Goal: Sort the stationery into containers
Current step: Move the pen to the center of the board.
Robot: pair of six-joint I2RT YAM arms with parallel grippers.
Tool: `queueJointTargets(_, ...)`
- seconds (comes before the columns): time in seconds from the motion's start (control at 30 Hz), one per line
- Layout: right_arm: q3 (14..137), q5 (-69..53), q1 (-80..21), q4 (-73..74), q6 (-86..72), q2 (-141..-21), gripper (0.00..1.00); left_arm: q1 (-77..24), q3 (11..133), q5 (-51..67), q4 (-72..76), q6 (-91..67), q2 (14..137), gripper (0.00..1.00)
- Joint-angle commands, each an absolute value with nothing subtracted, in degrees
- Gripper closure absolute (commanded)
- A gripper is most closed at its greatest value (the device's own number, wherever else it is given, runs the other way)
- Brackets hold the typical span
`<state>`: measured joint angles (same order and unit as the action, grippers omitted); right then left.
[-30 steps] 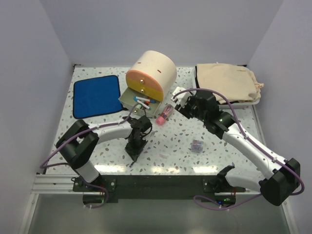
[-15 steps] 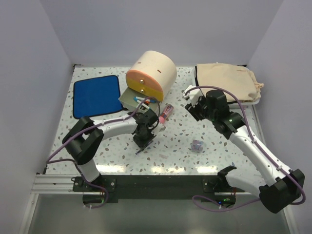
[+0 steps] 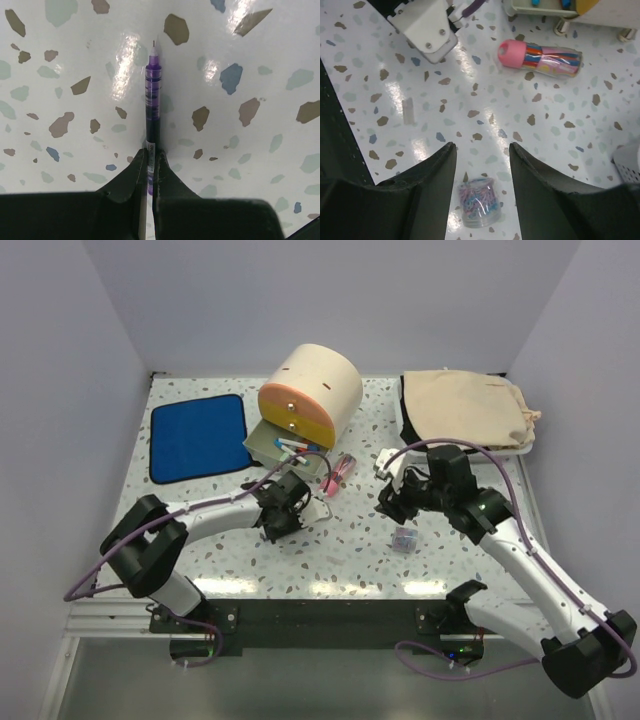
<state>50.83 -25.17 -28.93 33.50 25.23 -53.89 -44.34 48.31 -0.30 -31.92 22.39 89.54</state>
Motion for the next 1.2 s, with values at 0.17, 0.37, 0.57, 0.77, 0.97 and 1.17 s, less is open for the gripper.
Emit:
queueJointTargets(0.17, 49.8, -21.2, -39.1, 27.9, 24.8, -56.3, 0.50, -37.0, 45.1, 12.9, -35.7, 35.0, 88.3, 1.00)
queueJointTargets(0.37, 51.1, -19.2, -39.2, 25.1, 23.1, -58.1, 0.50, -36.9, 43.8, 11.1, -33.0, 33.9, 91.8, 0.79)
queueJointTargets(0.57, 51.7, -17.9, -39.2, 26.2, 22.3, -57.4, 0.50, -36.9, 40.6, 10.5, -29.2, 32.0, 91.8, 0.68)
queueJointTargets(0.77, 52.5, -17.1, -39.2, 27.0, 21.6, -57.6, 0.50, -36.9, 39.7, 11.5, -25.3, 32.6, 95.3, 0.69)
queueJointTargets(0.97, 52.3, -17.1, -39.3, 27.5, 20.8, -57.4, 0.50, -36.9, 39.1, 12.4, -23.0, 31.5, 94.4, 0.73)
queueJointTargets(1.17, 53.8, -16.9, -39.3, 27.9, 20.8, -58.6, 0.50, -36.8, 39.1, 13.6, -23.8, 30.3, 94.6, 0.76)
